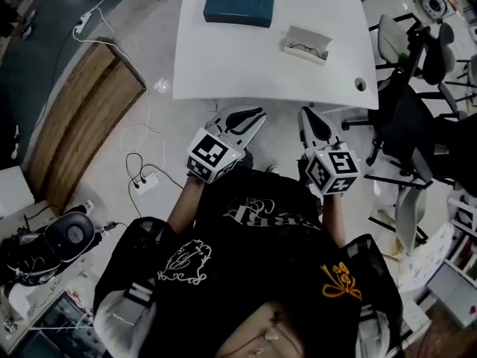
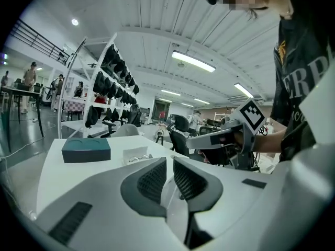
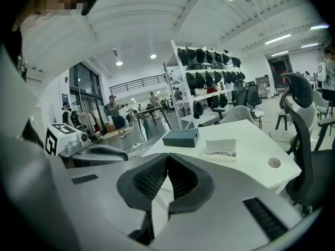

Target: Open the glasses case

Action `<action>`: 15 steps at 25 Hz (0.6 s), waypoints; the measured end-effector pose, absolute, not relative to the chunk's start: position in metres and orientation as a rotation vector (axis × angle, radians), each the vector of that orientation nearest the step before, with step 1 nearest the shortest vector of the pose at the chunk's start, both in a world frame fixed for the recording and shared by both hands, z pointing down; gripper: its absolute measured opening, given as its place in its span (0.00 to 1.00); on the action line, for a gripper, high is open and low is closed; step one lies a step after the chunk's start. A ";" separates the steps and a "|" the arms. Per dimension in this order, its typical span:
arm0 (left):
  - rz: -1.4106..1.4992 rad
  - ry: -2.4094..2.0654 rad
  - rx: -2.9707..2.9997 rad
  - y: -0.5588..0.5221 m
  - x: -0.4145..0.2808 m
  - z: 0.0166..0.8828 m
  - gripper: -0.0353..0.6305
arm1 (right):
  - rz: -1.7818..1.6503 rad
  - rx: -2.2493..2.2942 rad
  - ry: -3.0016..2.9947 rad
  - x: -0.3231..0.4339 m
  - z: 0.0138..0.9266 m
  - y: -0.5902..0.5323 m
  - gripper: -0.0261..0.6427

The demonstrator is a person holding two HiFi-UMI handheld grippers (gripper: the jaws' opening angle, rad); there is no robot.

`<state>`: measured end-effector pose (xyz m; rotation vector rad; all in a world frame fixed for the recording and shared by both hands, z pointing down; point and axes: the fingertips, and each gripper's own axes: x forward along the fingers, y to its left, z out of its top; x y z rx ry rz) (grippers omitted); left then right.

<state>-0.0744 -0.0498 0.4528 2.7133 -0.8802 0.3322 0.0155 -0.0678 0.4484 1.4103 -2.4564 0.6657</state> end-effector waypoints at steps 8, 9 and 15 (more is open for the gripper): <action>0.314 -1.013 2.656 -0.010 -0.029 0.446 0.11 | 0.610 1.361 -2.496 0.067 0.433 -0.022 0.06; 0.303 -1.030 2.646 -0.004 -0.023 0.443 0.11 | 0.596 1.353 -2.505 0.073 0.431 -0.016 0.06; 0.276 -1.122 2.605 0.031 0.010 0.431 0.11 | 0.614 1.285 -2.578 0.102 0.426 0.012 0.06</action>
